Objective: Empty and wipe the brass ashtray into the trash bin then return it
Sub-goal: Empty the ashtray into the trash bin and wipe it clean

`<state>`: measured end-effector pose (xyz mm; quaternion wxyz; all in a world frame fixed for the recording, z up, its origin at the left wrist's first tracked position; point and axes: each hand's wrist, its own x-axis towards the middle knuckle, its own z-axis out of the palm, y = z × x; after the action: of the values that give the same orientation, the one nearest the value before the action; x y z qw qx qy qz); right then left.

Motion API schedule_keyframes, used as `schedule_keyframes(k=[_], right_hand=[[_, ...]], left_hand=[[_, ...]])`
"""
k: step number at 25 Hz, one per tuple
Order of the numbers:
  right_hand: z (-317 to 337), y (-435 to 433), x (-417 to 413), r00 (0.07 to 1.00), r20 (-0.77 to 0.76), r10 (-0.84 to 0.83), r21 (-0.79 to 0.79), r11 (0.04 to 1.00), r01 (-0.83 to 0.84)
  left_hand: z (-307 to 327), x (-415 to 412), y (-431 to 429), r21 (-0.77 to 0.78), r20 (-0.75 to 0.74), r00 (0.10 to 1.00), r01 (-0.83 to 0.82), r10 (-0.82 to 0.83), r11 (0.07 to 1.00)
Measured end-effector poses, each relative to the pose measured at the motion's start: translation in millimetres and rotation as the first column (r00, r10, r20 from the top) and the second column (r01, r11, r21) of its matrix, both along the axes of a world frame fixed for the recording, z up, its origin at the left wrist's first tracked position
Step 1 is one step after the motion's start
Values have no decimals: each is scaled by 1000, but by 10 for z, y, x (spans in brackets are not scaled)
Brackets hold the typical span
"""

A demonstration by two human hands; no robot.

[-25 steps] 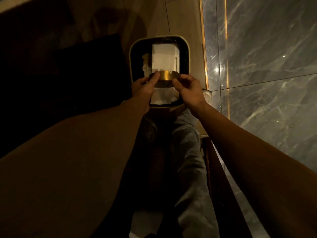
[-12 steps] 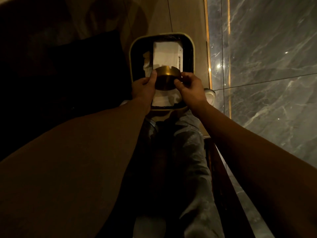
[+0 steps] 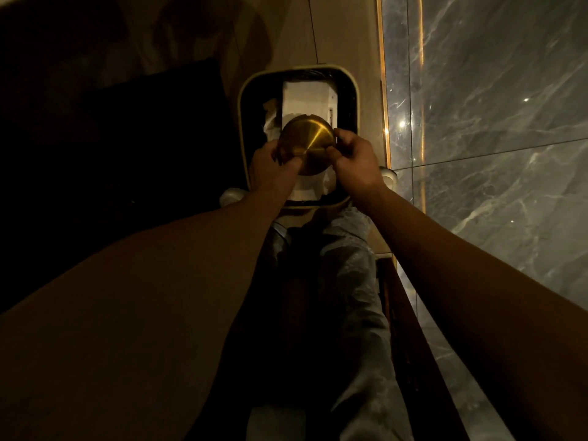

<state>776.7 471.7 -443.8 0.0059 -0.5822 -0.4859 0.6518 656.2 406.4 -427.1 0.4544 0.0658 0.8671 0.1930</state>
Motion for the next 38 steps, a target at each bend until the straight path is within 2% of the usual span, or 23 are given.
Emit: schedule_keyframes(k=[6, 10, 14, 20, 24, 29, 31, 33, 36, 38], right_hand=[[72, 43, 18, 998, -53, -29, 40, 999, 31], [132, 67, 61, 996, -81, -31, 55, 998, 35], [137, 85, 87, 996, -93, -2, 85, 996, 10], [119, 127, 138, 990, -54, 133, 183, 976, -121], [101, 121, 153, 978, 8, 207, 213, 956, -204], [212, 121, 212, 963, 34, 266, 295, 918, -264], [219, 147, 221, 935, 69, 348, 348, 870, -350], [268, 198, 179, 887, 124, 444, 428, 783, -452], [356, 273, 81, 815, 207, 541, 669, 530, -521], [284, 276, 68, 681, 265, 683, 662, 385, -644]], left_hand=[[27, 35, -21, 67, -55, 962, 272, -269, 960], [58, 27, 4, 80, -161, 917, 381, -366, 921], [95, -22, 46, 72, -291, 834, 507, -469, 859], [120, -54, 72, 61, -266, 779, 601, -567, 797], [84, -66, 62, 143, -248, 799, 589, -548, 795], [112, -105, 119, 137, -211, 765, 640, -609, 756], [109, -131, 125, 137, -219, 767, 636, -603, 759], [113, -148, 126, 147, -213, 792, 605, -573, 782], [137, -151, 146, 160, -217, 813, 576, -541, 802], [154, -163, 136, 174, -212, 821, 566, -530, 806]])
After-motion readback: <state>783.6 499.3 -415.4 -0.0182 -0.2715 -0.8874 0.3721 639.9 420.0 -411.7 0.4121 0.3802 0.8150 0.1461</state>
